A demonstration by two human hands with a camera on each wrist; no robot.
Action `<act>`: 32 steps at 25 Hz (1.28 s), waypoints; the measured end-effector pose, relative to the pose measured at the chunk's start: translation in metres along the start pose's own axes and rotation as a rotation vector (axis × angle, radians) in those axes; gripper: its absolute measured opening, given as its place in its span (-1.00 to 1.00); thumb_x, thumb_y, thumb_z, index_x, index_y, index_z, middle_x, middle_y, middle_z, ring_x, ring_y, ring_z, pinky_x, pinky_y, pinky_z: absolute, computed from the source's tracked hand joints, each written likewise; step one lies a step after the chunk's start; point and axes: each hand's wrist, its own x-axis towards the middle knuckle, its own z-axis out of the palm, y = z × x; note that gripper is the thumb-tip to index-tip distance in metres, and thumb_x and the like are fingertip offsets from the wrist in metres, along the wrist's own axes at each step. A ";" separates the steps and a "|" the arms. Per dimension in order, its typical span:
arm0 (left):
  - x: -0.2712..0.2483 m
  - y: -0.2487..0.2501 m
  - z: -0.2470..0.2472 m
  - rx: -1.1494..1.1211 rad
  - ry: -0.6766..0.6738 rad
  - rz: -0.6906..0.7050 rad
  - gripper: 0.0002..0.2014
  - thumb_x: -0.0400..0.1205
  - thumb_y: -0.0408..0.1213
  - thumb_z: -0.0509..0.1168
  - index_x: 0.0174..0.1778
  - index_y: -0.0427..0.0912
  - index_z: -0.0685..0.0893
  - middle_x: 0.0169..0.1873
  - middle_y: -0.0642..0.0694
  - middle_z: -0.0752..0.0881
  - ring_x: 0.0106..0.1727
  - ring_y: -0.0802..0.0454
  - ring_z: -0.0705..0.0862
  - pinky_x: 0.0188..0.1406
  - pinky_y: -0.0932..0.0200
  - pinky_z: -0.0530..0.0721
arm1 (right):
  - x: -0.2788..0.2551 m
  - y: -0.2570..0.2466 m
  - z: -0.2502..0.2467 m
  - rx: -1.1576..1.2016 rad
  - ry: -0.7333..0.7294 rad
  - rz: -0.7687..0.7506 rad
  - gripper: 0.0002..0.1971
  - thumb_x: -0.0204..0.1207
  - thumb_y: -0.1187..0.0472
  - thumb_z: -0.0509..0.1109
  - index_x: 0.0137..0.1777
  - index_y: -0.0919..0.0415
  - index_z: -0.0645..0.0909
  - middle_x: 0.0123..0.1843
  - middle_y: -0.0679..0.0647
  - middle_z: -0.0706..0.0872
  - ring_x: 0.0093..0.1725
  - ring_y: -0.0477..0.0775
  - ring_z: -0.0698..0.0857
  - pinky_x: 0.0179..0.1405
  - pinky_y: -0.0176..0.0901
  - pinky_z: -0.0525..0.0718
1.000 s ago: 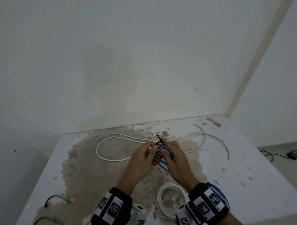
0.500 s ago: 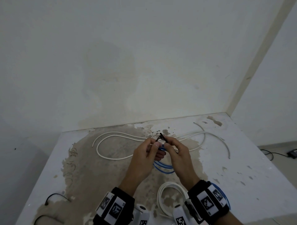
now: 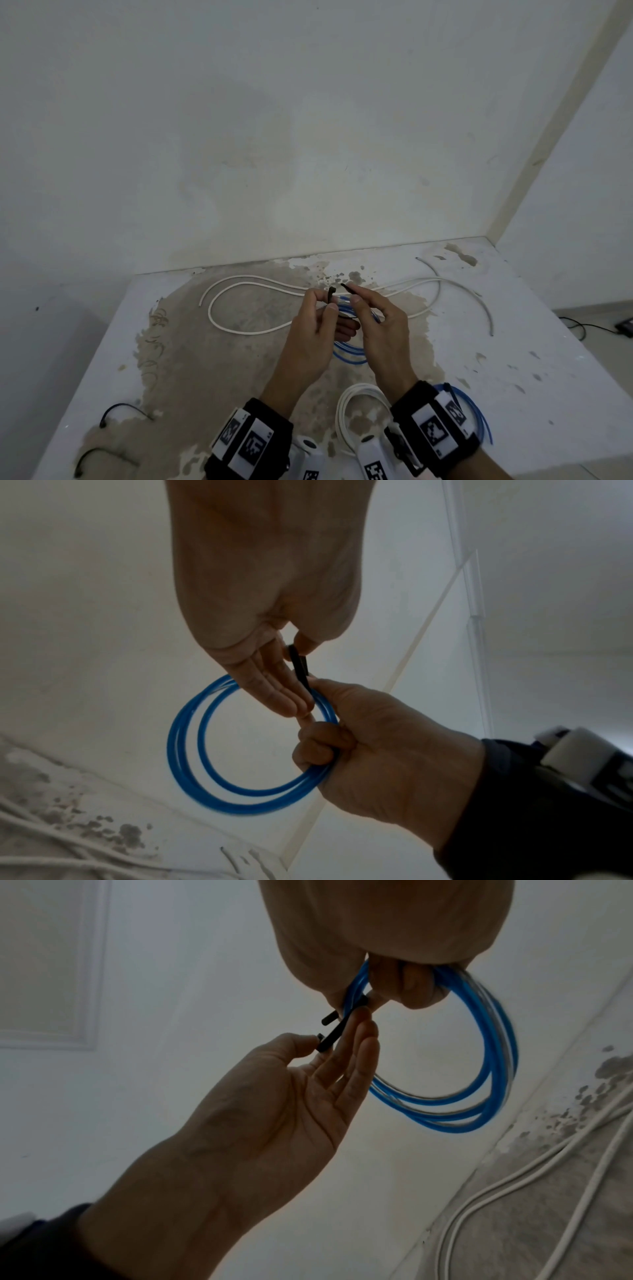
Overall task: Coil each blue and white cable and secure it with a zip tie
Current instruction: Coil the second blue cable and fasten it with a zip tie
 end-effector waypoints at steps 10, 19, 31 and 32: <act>-0.001 0.009 -0.006 0.051 -0.019 0.030 -0.85 0.80 -0.20 0.06 0.09 -0.14 0.51 -0.32 -0.18 0.80 -0.27 -0.09 0.80 -0.19 0.10 0.77 | -0.003 0.005 -0.001 -0.093 -0.018 -0.125 -0.80 0.65 0.31 0.42 0.14 0.08 0.82 0.08 -0.01 0.82 0.15 -0.09 0.76 0.13 -0.28 0.70; 0.000 0.015 -0.009 0.154 -0.074 -0.018 -0.76 0.81 -0.22 0.03 -0.01 -0.21 0.57 -0.39 -0.17 0.79 -0.31 -0.15 0.79 -0.23 0.02 0.79 | -0.010 0.009 -0.001 -0.077 -0.005 -0.101 -0.81 0.65 0.29 0.42 0.16 0.12 0.82 0.08 0.01 0.81 0.13 -0.10 0.76 0.12 -0.33 0.67; -0.002 0.010 -0.010 0.102 -0.102 -0.019 -0.71 0.82 -0.21 0.01 0.20 -0.29 0.57 -0.33 -0.20 0.79 -0.28 -0.12 0.79 -0.22 0.08 0.76 | -0.011 0.008 -0.002 -0.081 0.001 -0.108 -0.81 0.64 0.28 0.43 0.15 0.09 0.82 0.06 -0.02 0.82 0.13 -0.08 0.76 0.14 -0.26 0.70; -0.003 0.011 -0.010 0.102 -0.103 -0.012 -0.71 0.82 -0.21 0.00 0.20 -0.29 0.57 -0.33 -0.20 0.79 -0.28 -0.11 0.79 -0.21 0.08 0.77 | -0.011 0.007 -0.002 -0.084 -0.001 -0.113 -0.81 0.64 0.29 0.43 0.15 0.09 0.82 0.06 -0.02 0.82 0.13 -0.10 0.75 0.14 -0.28 0.69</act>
